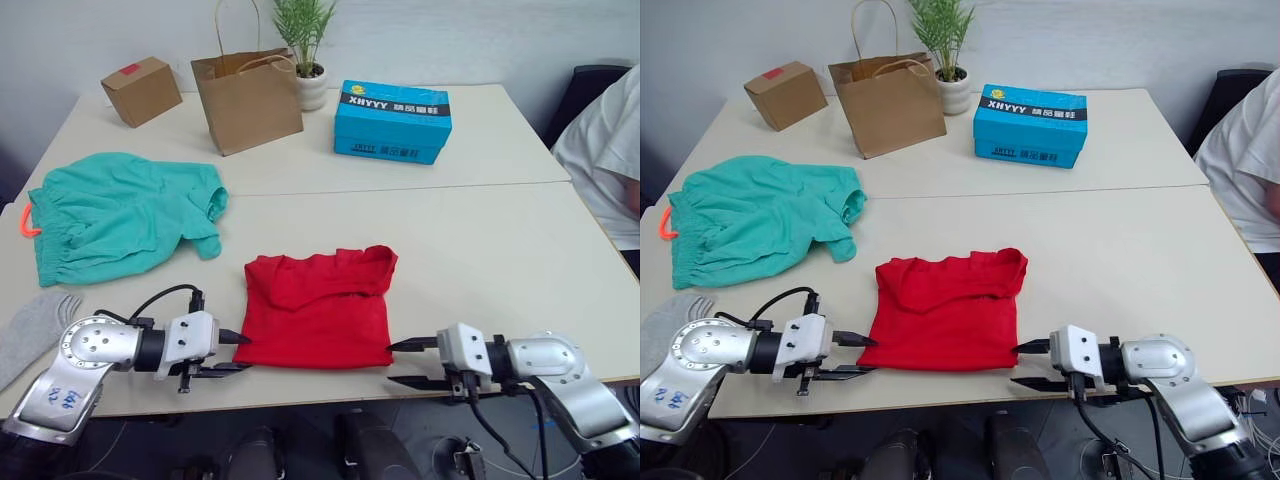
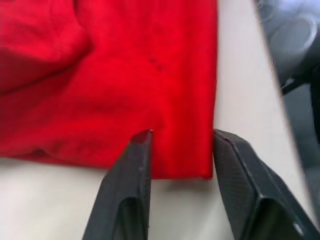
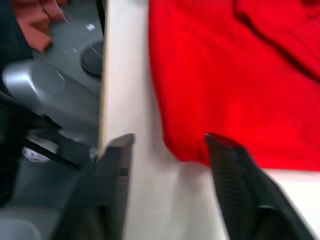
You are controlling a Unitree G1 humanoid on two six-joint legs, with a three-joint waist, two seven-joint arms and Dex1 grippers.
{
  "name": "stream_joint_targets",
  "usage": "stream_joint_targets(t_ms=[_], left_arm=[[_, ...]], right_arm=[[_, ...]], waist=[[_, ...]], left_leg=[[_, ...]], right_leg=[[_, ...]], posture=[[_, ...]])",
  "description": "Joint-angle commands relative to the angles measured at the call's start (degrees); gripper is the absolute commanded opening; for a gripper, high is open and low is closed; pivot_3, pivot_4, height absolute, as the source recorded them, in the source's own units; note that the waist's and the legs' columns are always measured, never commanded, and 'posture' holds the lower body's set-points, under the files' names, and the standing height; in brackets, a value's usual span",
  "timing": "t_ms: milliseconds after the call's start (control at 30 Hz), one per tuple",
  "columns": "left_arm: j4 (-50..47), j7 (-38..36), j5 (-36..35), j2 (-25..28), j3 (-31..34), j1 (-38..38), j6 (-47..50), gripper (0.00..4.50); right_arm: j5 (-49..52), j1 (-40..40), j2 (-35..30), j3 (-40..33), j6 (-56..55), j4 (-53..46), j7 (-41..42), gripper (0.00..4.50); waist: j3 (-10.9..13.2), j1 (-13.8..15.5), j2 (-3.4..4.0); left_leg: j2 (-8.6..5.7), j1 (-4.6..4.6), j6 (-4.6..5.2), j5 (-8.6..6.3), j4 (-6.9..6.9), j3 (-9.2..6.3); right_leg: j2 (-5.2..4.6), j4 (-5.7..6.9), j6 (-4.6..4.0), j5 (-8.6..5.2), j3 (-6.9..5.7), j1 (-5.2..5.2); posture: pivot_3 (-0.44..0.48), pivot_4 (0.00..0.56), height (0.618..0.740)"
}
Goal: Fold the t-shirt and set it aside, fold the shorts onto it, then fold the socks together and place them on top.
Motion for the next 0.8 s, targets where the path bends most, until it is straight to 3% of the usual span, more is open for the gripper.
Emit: stream_joint_targets(t_ms=[33, 67, 200, 333, 433, 567, 800], left_arm=[[-5.03, -0.91, -11.93, 1.64, 6.9, -0.15, 9.99, 1.52], [-4.98, -0.13, -13.21, 0.88, 6.92, -1.61, 11.06, 1.32], [-3.43, 1.53, -8.11, -2.01, 0.64, -6.9, 9.37, 0.15], [2.28, 2.42, 0.27, -6.82, -8.17, -11.97, 3.47, 0.0], [6.96, 1.45, 6.08, -8.21, -12.63, -13.92, -2.66, 0.0], [9.63, 1.9, 5.68, -11.33, -13.52, -16.98, -2.95, 0.0], [17.99, 5.9, 13.27, -13.89, -15.48, -22.03, -7.33, 0.0]], right_arm=[[14.16, -1.16, -5.86, -7.47, 14.11, -6.67, 1.57, 2.48], [15.53, -2.88, -5.93, -7.65, 15.77, -6.25, 1.42, 2.49], [8.04, -9.72, -0.82, -3.13, 10.93, -0.12, -0.33, 1.51], [-3.1, -14.89, 5.78, 3.52, -0.83, 8.86, -1.09, 0.08], [-8.83, -17.62, 9.22, 6.54, -8.08, 15.74, -1.43, 0.03], [-12.12, -20.79, 12.37, 7.3, -9.57, 21.25, -4.37, 0.03], [-16.47, -26.92, 14.09, 8.34, -14.9, 31.55, -4.78, 0.03]], waist=[[0.03, 0.04, 0.0], [0.0, 0.04, -0.05], [-0.04, 0.14, -0.12], [-0.04, 0.3, -0.12], [-0.04, 0.15, -0.12], [-0.03, 0.14, -0.12], [-0.04, -0.13, -0.11]], left_leg=[[-0.02, -0.01, 0.02, -0.01, 0.03, 0.0], [-0.02, 0.02, 0.04, 0.0, 0.02, -0.04], [0.0, 0.12, 0.05, 0.06, -0.02, -0.16], [-0.02, -0.01, 0.03, 0.03, -0.02, -0.1], [-0.02, -0.16, -0.18, 0.15, 0.06, 0.08], [-0.01, -0.18, -0.18, 0.15, 0.09, 0.14], [-0.01, -0.03, -0.18, 0.2, 0.13, 0.14]], right_leg=[[-0.03, 0.04, 0.01, 0.0, 0.0, -0.01], [-0.03, 0.0, 0.02, 0.01, -0.01, 0.01], [0.04, -0.25, -0.07, 0.12, -0.13, 0.21], [0.08, -0.37, -0.04, 0.12, -0.11, 0.16], [0.14, -0.38, 0.02, 0.13, 0.03, -0.03], [0.12, -0.37, 0.04, 0.12, 0.08, -0.07], [0.13, -0.16, 0.06, 0.15, 0.09, -0.01]], posture=[[0.0, 0.15, 0.74], [0.0, 0.15, 0.74], [0.0, 0.15, 0.74], [0.0, 0.15, 0.74], [0.0, 0.15, 0.74], [0.0, 0.15, 0.74], [0.0, 0.15, 0.74]])
